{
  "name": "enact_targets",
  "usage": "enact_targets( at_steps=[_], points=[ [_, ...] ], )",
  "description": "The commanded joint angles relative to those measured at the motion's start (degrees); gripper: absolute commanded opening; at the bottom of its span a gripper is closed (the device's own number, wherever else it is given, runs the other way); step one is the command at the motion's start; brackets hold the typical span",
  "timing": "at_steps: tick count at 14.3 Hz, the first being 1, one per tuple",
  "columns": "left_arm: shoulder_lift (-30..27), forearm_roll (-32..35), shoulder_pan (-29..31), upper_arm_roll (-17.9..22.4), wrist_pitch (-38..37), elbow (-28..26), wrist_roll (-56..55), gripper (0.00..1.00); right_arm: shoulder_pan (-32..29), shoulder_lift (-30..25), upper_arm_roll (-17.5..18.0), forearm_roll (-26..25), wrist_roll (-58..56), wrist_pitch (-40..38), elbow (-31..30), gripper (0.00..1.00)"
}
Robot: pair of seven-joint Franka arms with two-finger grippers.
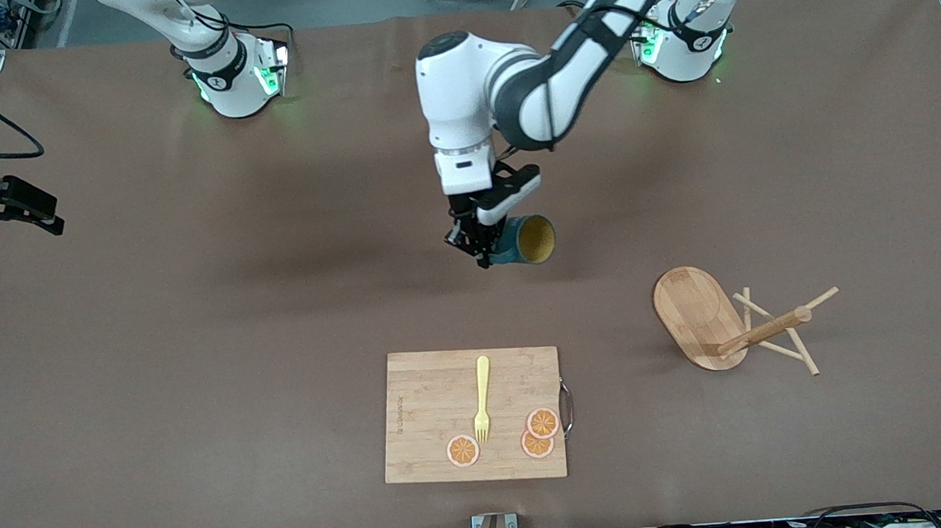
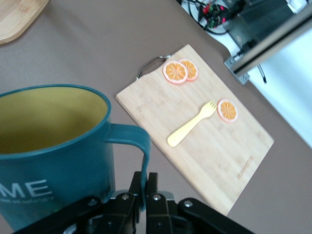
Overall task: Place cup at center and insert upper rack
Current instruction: 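Lift the mug with the left gripper and carry it toward the mug tree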
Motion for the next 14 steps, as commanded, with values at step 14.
enact_targets(
  at_steps=[14],
  points=[
    [-10.7, -55.8, 26.0, -0.7, 4.4, -1.7, 30.9, 0.0, 0.8, 0.2, -0.1, 0.5, 0.3, 1.0, 0.8, 1.0]
  ],
)
